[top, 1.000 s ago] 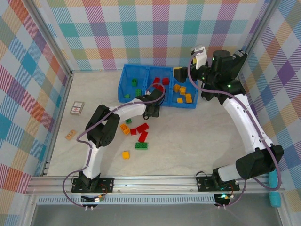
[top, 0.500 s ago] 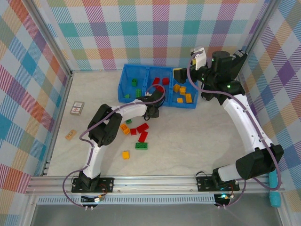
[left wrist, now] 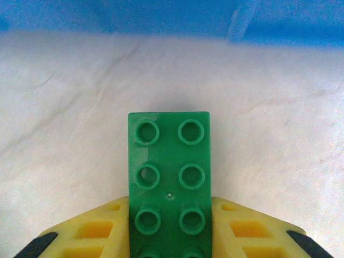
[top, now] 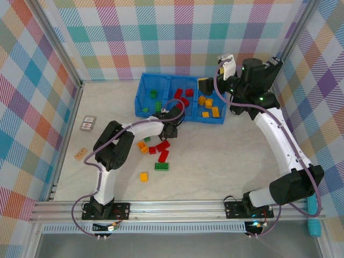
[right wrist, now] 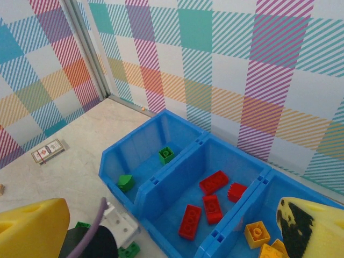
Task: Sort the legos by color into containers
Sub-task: Pick up the lego from the center of the table, then place the lego in the container.
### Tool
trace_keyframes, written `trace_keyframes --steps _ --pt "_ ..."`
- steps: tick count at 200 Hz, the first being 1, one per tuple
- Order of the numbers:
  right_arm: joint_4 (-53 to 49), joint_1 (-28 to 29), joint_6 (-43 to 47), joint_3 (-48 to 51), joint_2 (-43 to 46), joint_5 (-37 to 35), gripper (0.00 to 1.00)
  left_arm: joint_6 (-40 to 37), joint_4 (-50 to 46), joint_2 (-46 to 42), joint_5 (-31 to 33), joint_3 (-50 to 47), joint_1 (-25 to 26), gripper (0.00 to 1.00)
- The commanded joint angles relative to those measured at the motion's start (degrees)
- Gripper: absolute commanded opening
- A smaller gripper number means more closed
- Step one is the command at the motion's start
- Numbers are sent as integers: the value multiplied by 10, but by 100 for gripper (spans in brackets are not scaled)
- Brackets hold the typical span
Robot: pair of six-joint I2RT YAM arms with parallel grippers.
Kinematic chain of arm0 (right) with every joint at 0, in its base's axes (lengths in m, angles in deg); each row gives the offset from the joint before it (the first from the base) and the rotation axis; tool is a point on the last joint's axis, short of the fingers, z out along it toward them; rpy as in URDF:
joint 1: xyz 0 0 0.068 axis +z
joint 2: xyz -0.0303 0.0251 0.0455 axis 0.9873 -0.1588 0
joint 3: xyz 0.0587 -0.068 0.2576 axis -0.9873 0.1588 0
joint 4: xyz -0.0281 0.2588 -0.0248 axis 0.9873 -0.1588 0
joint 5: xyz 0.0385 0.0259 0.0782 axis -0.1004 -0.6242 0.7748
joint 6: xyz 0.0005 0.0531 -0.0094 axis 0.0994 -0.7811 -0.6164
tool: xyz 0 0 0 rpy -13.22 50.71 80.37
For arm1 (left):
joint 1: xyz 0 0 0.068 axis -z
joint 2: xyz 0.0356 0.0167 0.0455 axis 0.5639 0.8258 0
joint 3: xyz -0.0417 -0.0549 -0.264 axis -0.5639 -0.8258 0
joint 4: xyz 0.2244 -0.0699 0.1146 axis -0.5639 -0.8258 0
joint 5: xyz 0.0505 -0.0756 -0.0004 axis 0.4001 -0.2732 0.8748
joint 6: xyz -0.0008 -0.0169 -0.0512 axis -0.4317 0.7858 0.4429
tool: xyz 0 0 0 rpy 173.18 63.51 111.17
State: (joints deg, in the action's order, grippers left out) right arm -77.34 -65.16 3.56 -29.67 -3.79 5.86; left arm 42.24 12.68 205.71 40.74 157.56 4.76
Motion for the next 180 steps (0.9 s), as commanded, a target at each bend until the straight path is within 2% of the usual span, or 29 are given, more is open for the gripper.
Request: trace_keyframes --steps 1,47,83,126,180 --pt "30 -3 12 7 16 11 99 5 -50 -72 21 -9 -1 30" --pt "35 -2 12 8 14 13 99 -63 -83 -135 84 59 -15 30" --pt "34 -2 12 7 13 18 99 -106 -12 -138 48 86 -84 30" --pt "32 -3 12 4 7 13 99 -138 13 -49 2 172 -145 29" --pt "27 -3 37 -1 2 5 99 -111 41 52 -57 222 -191 29"
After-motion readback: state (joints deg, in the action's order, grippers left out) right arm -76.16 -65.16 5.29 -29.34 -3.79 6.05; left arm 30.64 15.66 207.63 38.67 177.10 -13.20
